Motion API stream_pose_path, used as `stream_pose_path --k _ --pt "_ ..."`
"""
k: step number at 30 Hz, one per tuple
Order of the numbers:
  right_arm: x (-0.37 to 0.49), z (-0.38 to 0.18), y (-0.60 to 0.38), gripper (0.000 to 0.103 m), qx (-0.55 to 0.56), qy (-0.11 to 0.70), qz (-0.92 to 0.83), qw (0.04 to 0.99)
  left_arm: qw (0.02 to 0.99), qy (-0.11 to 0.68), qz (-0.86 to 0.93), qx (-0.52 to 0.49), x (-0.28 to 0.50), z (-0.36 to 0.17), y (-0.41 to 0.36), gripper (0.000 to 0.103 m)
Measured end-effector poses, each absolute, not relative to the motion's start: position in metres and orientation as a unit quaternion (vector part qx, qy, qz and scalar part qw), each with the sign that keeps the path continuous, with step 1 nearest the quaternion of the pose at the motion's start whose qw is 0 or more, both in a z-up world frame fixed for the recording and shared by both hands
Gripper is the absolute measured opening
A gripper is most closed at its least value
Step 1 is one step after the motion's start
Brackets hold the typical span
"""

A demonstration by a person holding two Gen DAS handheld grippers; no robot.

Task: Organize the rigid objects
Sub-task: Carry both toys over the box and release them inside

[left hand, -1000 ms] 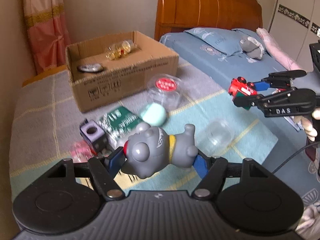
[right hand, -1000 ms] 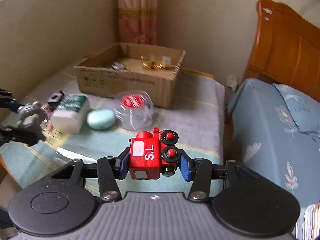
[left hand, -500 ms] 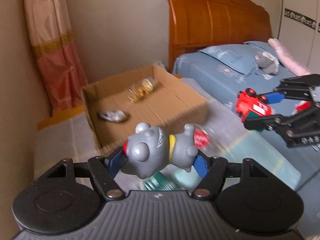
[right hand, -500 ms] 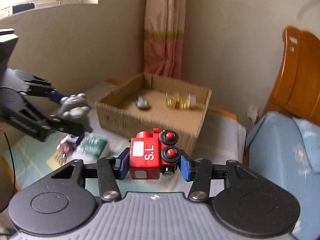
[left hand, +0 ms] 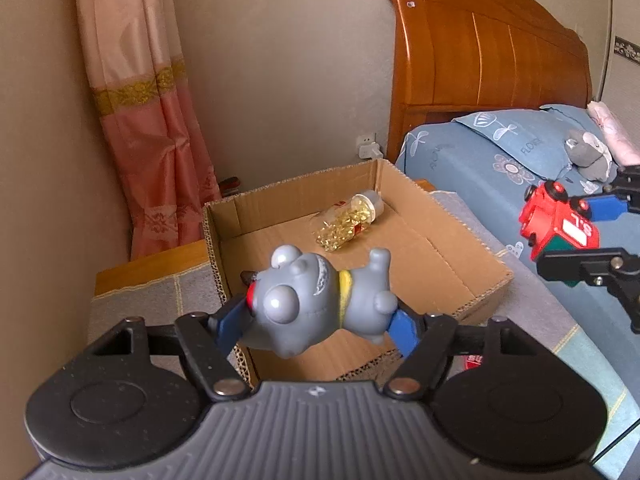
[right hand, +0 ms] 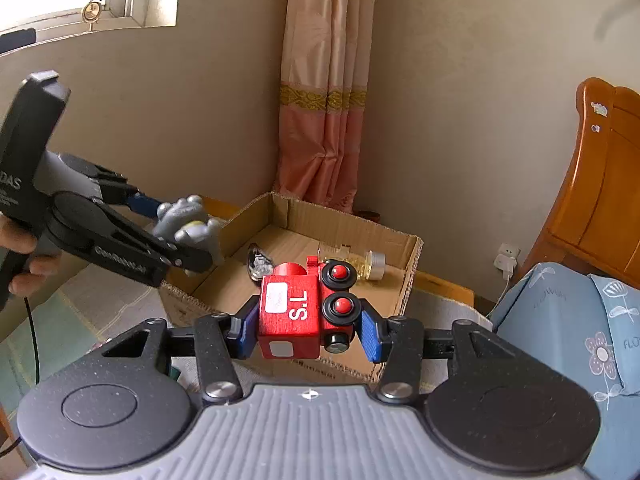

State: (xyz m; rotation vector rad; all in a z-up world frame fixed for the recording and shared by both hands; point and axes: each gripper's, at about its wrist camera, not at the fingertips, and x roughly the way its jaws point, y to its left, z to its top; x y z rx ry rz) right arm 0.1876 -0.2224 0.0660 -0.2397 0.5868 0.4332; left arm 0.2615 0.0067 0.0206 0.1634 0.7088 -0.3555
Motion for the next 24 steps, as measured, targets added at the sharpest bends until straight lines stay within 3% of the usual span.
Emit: stream_pose_path --k 1,3,24 --pt "0.19 0.065 -0.221 0.054 -0.119 0.286 0.211 0.927 0.919 0.343 -0.175 0.08 0.262 0.019 0.006 0.09" --pt "0.194 0.063 -0.219 0.054 -0.119 0.288 0.211 0.927 0.923 0.333 -0.173 0.078 0.258 0.017 0.008 0.097" --pt "0.251 0.047 -0.202 0.055 -0.118 0.316 0.196 0.921 0.928 0.318 -0.176 0.077 0.189 0.014 0.047 0.101"
